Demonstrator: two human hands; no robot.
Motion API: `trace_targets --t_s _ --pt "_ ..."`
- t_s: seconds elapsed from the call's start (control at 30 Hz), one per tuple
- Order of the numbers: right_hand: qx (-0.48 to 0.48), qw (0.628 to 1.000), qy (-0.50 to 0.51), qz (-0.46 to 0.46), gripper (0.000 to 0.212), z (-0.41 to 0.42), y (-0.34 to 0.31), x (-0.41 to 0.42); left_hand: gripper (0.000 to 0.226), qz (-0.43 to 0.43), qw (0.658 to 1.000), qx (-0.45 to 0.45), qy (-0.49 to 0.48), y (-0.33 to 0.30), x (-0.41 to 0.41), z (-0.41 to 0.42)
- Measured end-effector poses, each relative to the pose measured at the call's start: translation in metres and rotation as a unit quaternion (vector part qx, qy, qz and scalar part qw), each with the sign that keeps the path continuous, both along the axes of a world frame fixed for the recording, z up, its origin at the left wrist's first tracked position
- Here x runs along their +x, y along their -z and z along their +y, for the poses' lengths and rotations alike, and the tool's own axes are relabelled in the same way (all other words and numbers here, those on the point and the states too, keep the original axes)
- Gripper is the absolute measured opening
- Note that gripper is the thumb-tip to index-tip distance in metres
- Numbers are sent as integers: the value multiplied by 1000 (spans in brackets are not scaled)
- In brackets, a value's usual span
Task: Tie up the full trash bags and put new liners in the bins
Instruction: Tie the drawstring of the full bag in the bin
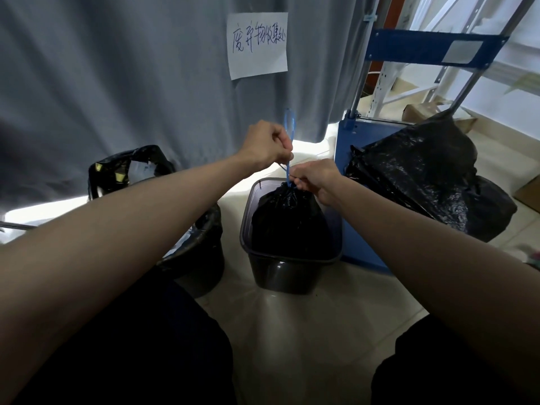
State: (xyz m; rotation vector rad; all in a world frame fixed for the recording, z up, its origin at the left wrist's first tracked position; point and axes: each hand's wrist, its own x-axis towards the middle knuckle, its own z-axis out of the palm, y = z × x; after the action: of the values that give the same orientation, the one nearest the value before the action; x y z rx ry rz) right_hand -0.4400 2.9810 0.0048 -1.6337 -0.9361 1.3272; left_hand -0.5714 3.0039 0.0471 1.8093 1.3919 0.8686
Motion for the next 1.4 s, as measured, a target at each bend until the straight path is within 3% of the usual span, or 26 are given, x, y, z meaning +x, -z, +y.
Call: trace_targets --t_s 0.17,0.3,0.47,0.57,0.87,1.07,1.17,1.27,1.4 --pt "21 997 -68 15 14 1 -5 2 19 20 1000 13 0 0 1 1" --pt "34 998 -56 1 12 0 -3 5 23 28 999 11 13 1 3 5" --pt "33 999 -33 -22 4 0 -1 9 22 58 994 -76 47 5 -4 10" --pt "36 998 -37 -26 9 -1 -2 12 22 76 988 -113 68 7 -6 10" --pt "27 998 13 55 4 -4 -2 18 16 120 963 -202 131 3 -16 7" --pt "48 998 1 36 4 -1 1 15 29 131 976 -135 110 8 -10 6" --pt "68 998 -12 -4 17 -1 2 12 30 121 979 -121 109 12 -5 5" --pt "79 996 -24 -34 8 -5 0 12 37 121 979 -123 106 17 2 1" --pt "86 994 -17 -57 14 -6 1 15 37 140 982 -97 83 20 8 -3"
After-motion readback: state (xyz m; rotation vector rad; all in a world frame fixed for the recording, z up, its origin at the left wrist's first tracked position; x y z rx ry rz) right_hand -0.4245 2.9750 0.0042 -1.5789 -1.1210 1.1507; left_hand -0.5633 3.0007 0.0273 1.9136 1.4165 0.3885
